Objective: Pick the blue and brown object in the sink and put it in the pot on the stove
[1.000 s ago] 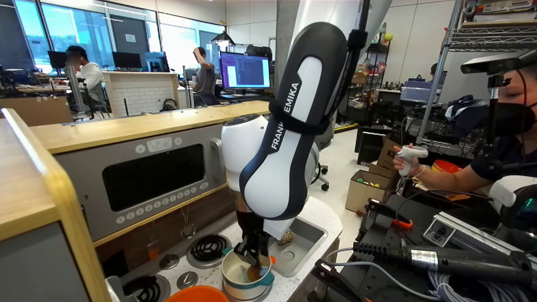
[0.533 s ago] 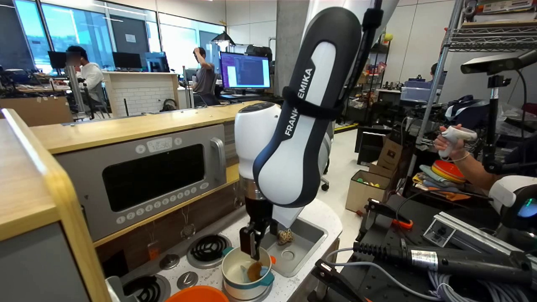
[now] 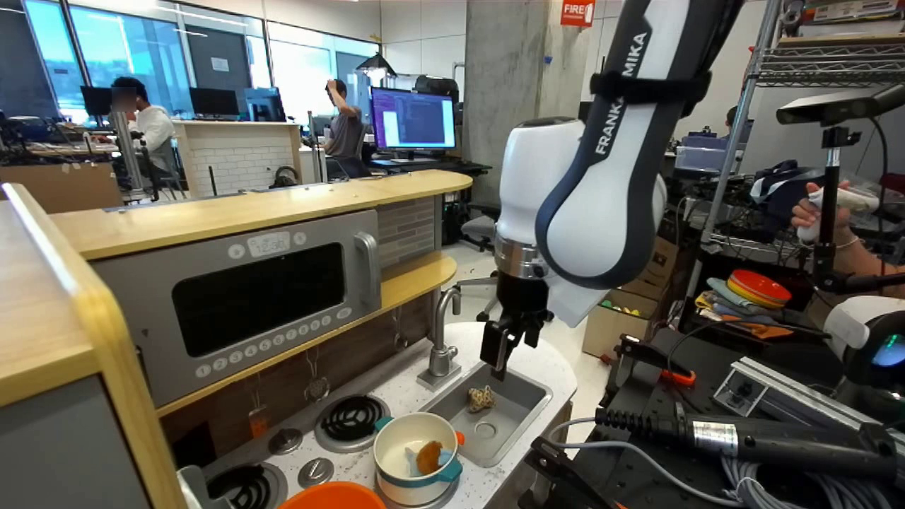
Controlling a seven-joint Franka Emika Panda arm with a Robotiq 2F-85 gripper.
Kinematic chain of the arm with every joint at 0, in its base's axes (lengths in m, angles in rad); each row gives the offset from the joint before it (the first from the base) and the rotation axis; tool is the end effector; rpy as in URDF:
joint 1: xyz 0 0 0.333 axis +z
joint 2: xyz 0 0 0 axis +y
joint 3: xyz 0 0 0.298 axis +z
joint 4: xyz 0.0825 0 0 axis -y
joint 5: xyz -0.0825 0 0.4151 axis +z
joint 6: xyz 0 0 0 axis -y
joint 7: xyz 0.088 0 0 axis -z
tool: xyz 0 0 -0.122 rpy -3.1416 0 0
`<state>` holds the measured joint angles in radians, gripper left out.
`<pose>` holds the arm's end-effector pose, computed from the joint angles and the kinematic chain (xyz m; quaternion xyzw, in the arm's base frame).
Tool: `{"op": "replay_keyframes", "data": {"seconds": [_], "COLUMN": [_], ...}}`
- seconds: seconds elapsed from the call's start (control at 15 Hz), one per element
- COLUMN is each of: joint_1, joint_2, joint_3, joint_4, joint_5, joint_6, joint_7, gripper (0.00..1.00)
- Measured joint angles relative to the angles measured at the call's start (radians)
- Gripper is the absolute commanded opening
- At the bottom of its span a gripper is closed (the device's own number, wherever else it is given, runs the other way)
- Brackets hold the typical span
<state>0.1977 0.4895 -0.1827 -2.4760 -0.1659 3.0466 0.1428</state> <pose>0.4655 0.0053 0.0515 0.9973 0.0307 0.0450 0.0502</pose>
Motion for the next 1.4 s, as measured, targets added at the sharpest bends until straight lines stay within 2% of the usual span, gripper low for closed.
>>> {"op": "replay_keyframes", "data": {"seconds": [0.47, 0.67, 0.87, 1.13, 1.4], "joint_1": [-0.008, -0.011, -0.050, -0.102, -0.125], "joint_2": [-0.251, -0.351, -0.434, -0.528, -0.531], "joint_3": [-0.071, -0.071, -0.024, 0.045, 0.073], "joint_4": [-0.237, -0.300, -0.289, -0.289, -0.292], "joint_5": [0.000, -0.001, 0.000, -0.017, -0.017], "joint_6": [0.008, -0.056, -0.214, -0.366, -0.372], "joint_7": [0.001, 0.007, 0.010, 0.034, 0.037], "gripper": [1.00, 1.00, 1.00, 1.00, 1.00]}}
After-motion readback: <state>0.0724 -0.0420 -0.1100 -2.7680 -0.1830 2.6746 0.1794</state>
